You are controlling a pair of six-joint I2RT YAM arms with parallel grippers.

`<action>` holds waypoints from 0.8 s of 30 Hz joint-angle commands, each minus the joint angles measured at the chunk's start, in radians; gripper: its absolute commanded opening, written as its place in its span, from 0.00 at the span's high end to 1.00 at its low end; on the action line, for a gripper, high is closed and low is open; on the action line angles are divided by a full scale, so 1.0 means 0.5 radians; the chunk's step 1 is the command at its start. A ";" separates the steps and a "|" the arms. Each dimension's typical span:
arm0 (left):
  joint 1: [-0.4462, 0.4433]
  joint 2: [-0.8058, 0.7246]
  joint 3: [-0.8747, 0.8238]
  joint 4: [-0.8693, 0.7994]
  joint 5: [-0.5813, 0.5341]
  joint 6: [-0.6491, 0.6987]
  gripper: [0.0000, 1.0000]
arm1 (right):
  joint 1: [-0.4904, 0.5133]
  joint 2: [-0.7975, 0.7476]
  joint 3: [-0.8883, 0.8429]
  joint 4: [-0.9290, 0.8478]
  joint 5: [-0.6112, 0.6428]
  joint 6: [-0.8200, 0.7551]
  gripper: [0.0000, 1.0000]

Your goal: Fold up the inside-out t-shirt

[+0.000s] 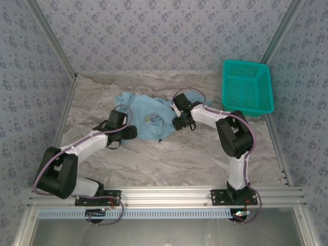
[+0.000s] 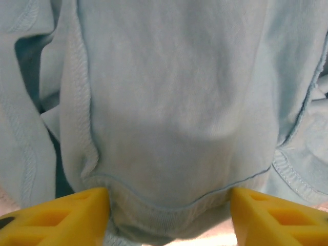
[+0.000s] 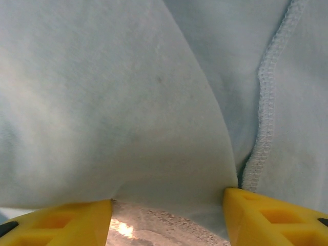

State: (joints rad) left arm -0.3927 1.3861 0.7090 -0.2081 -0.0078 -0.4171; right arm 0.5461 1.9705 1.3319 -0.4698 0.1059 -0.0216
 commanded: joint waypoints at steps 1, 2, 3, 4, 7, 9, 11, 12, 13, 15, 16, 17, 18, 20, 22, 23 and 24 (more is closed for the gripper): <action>0.009 0.041 0.088 0.115 0.056 -0.005 0.44 | -0.036 0.021 0.022 0.024 0.067 -0.040 0.43; 0.009 0.056 0.093 0.132 0.068 -0.006 0.47 | -0.041 0.022 0.022 0.050 0.055 -0.042 0.46; 0.009 0.067 0.099 0.144 0.071 -0.011 0.49 | -0.047 0.023 0.021 0.068 0.047 -0.044 0.49; 0.010 0.082 0.101 0.160 0.074 -0.012 0.52 | -0.048 0.029 0.025 0.076 0.046 -0.048 0.53; 0.009 0.119 0.106 0.195 0.074 -0.019 0.66 | -0.055 0.029 0.027 0.106 0.035 -0.058 0.73; 0.010 0.131 0.116 0.198 0.077 -0.012 0.75 | -0.059 0.018 0.027 0.107 0.037 -0.061 0.85; 0.011 0.123 0.124 0.187 0.084 -0.008 0.85 | -0.064 -0.024 0.013 0.107 0.045 -0.064 0.94; 0.010 0.107 0.125 0.176 0.084 -0.004 0.89 | -0.065 -0.051 0.002 0.107 0.053 -0.066 0.96; 0.009 0.080 0.123 0.167 0.078 -0.003 0.93 | -0.067 -0.093 -0.013 0.102 0.061 -0.068 0.98; 0.009 -0.005 0.114 0.142 0.055 0.003 0.98 | -0.082 -0.203 -0.051 0.097 0.069 -0.066 1.00; 0.009 -0.064 0.113 0.122 0.036 0.003 1.00 | -0.093 -0.279 -0.075 0.092 0.068 -0.059 1.00; 0.009 -0.131 0.113 0.103 0.020 0.006 1.00 | -0.108 -0.363 -0.105 0.094 0.065 -0.048 1.00; 0.009 -0.206 0.112 0.091 0.011 0.008 1.00 | -0.124 -0.437 -0.126 0.094 0.050 -0.035 1.00; 0.010 -0.406 0.115 0.085 -0.011 -0.002 1.00 | -0.167 -0.680 -0.167 0.109 0.011 0.007 1.00; 0.012 -0.614 0.150 0.085 -0.048 -0.024 1.00 | -0.213 -0.941 -0.184 0.141 -0.016 0.037 1.00; 0.010 -0.726 0.185 0.093 -0.078 -0.032 1.00 | -0.239 -1.096 -0.184 0.172 -0.029 0.059 1.00; 0.007 -0.819 0.216 0.106 -0.107 -0.032 1.00 | -0.276 -1.236 -0.181 0.215 -0.070 0.086 1.00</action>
State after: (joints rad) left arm -0.3931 1.0889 0.7555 -0.1650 -0.0139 -0.4236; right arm 0.4412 1.5337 1.2354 -0.4129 0.0982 -0.0257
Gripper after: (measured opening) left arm 0.043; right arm 0.057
